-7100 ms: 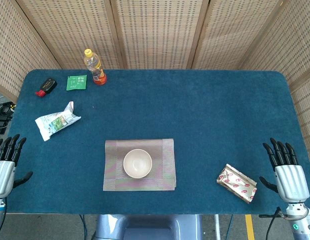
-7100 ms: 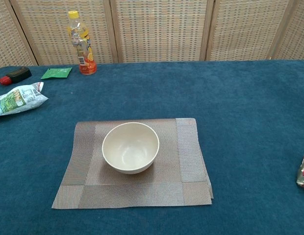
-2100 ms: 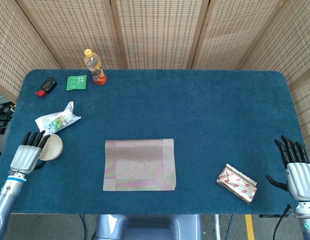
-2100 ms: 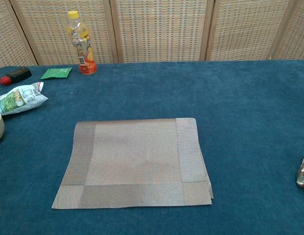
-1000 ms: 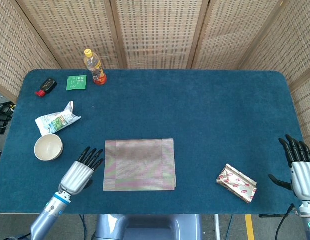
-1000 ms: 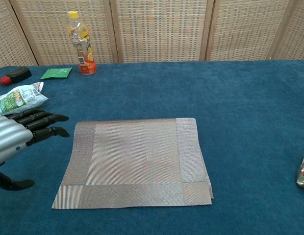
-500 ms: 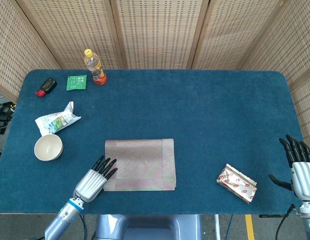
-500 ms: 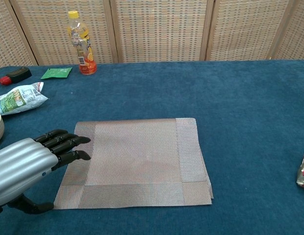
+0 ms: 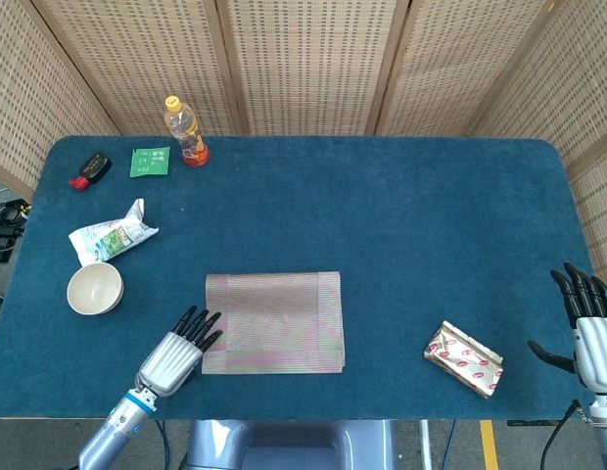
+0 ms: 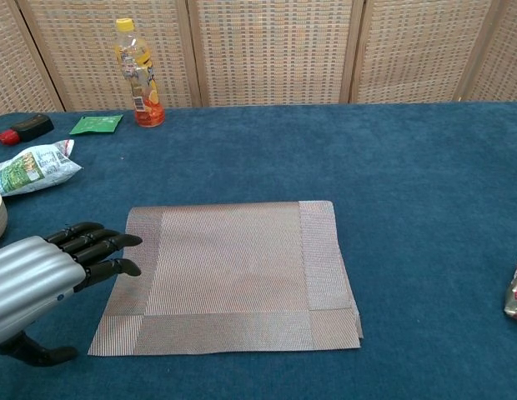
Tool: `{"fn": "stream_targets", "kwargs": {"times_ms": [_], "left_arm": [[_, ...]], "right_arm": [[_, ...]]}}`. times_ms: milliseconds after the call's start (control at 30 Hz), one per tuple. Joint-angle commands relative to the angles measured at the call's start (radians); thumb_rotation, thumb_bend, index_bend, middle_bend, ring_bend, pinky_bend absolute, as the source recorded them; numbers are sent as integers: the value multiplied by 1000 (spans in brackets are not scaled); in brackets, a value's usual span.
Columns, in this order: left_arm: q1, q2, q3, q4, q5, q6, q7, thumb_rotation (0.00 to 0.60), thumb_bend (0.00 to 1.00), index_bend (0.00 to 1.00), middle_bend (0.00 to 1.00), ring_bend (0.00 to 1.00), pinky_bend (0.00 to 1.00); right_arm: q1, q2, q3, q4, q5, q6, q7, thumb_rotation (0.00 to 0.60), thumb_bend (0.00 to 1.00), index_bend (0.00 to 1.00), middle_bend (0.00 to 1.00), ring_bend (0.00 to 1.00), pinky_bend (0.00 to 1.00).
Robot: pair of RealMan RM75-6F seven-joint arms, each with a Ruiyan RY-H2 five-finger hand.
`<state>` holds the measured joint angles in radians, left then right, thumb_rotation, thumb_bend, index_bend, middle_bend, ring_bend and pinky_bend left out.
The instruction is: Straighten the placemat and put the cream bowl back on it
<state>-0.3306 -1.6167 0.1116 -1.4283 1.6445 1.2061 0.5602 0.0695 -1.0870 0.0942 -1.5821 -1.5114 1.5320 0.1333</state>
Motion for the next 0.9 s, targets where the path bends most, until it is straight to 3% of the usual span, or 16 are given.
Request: {"fn": "stream_targets", "kwargs": {"times_ms": [33,900], "left_arm": [[-3,-13,-4,5,2,-2,-1,600,176,184,0,0,0],[-6,-15,7,-15,-2,-29,31,600,176,190,0,0,0]], "right_arm": [[1,0,0,1,1,-1,0,600,94,7,0,0,0],[-1,3,2,-1,4,-2,8,600,94,7,0,0,0]]}}
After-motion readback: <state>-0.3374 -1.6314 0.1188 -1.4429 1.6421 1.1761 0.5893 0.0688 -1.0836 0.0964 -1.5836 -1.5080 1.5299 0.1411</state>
